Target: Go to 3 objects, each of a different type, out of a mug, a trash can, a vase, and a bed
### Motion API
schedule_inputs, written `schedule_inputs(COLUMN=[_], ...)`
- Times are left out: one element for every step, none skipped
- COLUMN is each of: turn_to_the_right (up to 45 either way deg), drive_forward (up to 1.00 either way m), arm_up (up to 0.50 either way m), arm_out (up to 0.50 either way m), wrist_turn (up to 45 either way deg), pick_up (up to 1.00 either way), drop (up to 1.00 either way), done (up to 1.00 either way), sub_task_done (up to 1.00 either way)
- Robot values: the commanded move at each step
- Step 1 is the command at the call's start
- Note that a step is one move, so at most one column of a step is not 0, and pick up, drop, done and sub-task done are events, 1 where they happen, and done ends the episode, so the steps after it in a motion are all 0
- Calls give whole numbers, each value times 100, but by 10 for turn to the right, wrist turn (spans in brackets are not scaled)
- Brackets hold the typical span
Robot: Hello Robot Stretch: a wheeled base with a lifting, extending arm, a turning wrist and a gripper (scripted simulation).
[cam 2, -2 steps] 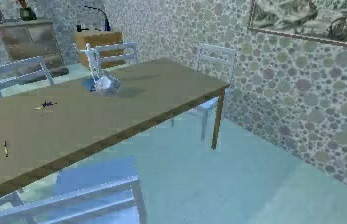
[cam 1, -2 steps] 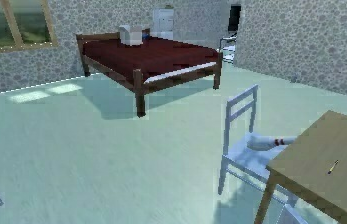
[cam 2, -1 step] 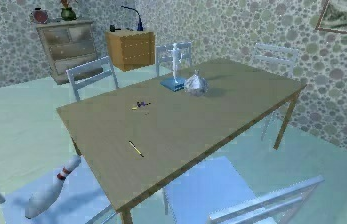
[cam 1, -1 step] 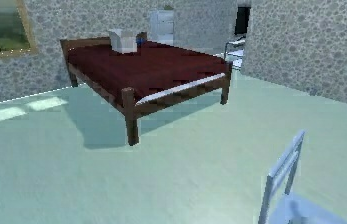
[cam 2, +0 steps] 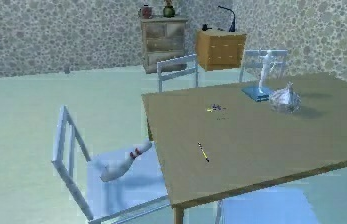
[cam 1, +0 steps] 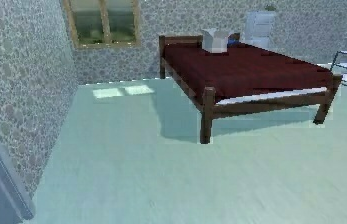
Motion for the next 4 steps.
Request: schedule_inputs(turn_to_the_right=[0,60,0,450], drive_forward=[50,0,55,0], arm_up=[0,0,0,0], arm_out=[0,0,0,0], wrist_turn=[0,0,0,0], pick_up=[0,0,0,0], drop=[0,0,0,0], done=[0,0,0,0], sub_task_done=[0,0,0,0])
